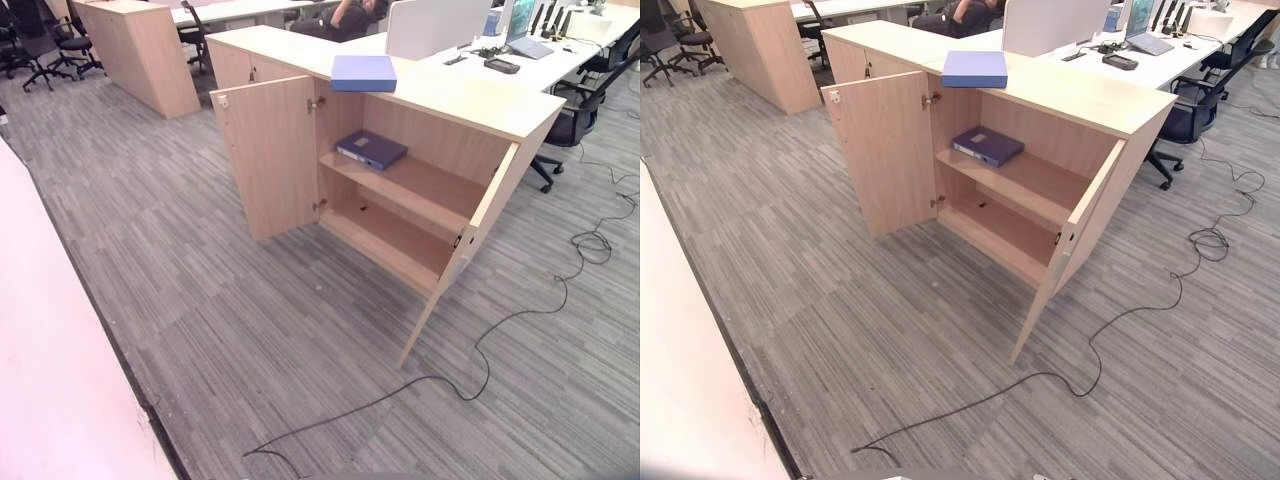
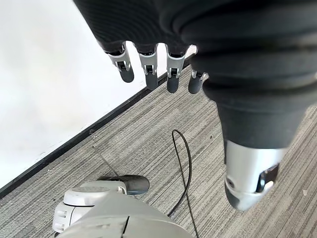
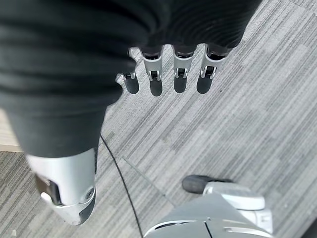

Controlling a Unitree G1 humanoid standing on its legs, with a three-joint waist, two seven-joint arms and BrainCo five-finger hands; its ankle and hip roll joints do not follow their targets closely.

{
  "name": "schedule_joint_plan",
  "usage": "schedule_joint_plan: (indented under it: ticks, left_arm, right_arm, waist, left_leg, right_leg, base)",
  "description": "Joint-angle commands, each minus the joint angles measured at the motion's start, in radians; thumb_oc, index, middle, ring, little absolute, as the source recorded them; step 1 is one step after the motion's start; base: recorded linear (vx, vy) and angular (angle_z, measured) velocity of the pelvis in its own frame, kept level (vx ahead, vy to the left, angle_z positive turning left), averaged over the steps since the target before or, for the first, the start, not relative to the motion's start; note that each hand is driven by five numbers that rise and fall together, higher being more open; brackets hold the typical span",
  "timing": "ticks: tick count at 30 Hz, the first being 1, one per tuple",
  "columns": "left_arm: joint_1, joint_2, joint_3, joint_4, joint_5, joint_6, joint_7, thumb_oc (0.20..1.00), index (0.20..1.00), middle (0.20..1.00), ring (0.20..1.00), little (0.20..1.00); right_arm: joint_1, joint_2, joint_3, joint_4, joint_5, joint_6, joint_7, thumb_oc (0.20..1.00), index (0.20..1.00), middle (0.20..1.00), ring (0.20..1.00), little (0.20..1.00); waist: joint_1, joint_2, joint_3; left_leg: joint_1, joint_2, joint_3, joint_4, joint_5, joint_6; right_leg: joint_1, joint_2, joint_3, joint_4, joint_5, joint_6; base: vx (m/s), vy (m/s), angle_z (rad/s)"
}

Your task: Put the empty folder in the office cabinet

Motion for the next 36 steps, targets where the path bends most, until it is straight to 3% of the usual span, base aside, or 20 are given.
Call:
schedule_joint_plan:
  ticks: [1,21,25,36]
  left_arm:
    - [-0.031,-0.011,0.025,0.051,0.002,-0.024,0.017,1.000,1.000,1.000,1.000,1.000]
    - [-0.036,-0.019,-0.029,0.039,0.066,-0.029,0.032,1.000,1.000,1.000,1.000,1.000]
    - [-0.044,-0.017,-0.061,0.052,0.091,-0.020,-0.031,1.000,1.000,1.000,1.000,1.000]
    - [-0.048,-0.002,-0.058,0.064,0.112,-0.013,-0.052,1.000,1.000,1.000,1.000,1.000]
  right_arm:
    - [-0.032,-0.003,0.002,0.052,-0.008,-0.022,-0.021,1.000,1.000,1.000,1.000,1.000]
    - [-0.025,0.003,0.011,0.060,-0.014,-0.025,-0.031,1.000,1.000,1.000,1.000,1.000]
    - [-0.031,-0.007,0.018,0.078,-0.043,-0.010,-0.014,1.000,1.000,1.000,1.000,1.000]
    - [-0.036,-0.014,0.027,0.076,-0.048,-0.003,0.017,1.000,1.000,1.000,1.000,1.000]
  waist:
    - [0.010,-0.024,-0.032]
    - [0.002,-0.016,-0.034]
    - [-0.006,-0.010,-0.032]
    - [-0.012,-0.007,-0.031]
  left_leg:
    - [0.020,0.016,0.023,0.001,-0.100,-0.040]
    - [0.024,0.014,0.020,0.001,-0.104,-0.041]
    - [0.023,0.016,0.023,0.001,-0.105,-0.042]
    - [0.026,0.017,0.028,0.001,-0.108,-0.042]
  right_leg:
    - [-0.054,-0.092,-0.011,-0.055,0.116,0.149]
    - [-0.050,-0.092,-0.011,-0.055,0.113,0.148]
    - [-0.052,-0.090,-0.006,-0.055,0.114,0.147]
    - [-0.052,-0.089,-0.001,-0.055,0.111,0.146]
  base:
    - [0.00,0.000,0.00]
    - [0.00,0.000,0.00]
    - [0.00,0.000,0.00]
    - [0.00,0.000,0.00]
